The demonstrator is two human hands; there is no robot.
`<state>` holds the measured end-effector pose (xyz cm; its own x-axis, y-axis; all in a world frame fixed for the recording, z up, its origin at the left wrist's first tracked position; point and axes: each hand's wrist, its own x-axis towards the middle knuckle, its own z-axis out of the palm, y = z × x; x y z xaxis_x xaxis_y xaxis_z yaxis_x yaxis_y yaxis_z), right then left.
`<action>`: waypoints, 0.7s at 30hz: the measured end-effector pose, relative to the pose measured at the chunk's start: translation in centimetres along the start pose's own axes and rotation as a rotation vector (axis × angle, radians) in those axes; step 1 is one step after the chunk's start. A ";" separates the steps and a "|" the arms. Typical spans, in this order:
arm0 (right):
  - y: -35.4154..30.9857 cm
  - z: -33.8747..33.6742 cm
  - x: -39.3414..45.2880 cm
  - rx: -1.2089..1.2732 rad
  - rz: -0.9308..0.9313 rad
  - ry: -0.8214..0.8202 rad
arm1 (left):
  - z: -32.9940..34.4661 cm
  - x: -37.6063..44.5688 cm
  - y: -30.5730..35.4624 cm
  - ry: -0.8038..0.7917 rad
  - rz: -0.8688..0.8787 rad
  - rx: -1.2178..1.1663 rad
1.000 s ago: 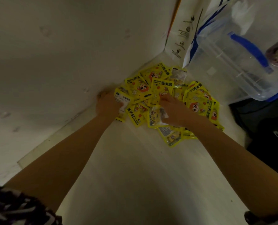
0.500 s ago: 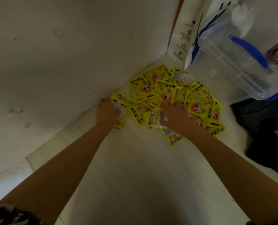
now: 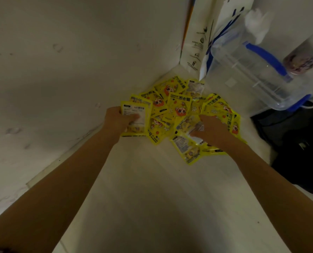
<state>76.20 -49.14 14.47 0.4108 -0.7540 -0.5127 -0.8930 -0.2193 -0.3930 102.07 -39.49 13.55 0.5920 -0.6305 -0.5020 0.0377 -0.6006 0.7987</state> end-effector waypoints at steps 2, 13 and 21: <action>0.9 -0.6 0.4 0.096 0.029 0.043 | 1.0 0.6 0.3 -0.032 -0.030 -0.083; 5.1 -3.9 2.7 -0.016 0.145 0.084 | 4.7 4.9 0.4 -0.081 -0.222 -0.377; 5.7 -3.5 3.7 -0.126 0.114 0.049 | 6.2 5.7 1.3 -0.144 -0.338 -0.413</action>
<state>71.97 -55.28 12.99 0.2992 -0.8069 -0.5093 -0.9504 -0.2043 -0.2347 100.54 -46.95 9.65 0.3767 -0.5144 -0.7704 0.5366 -0.5567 0.6342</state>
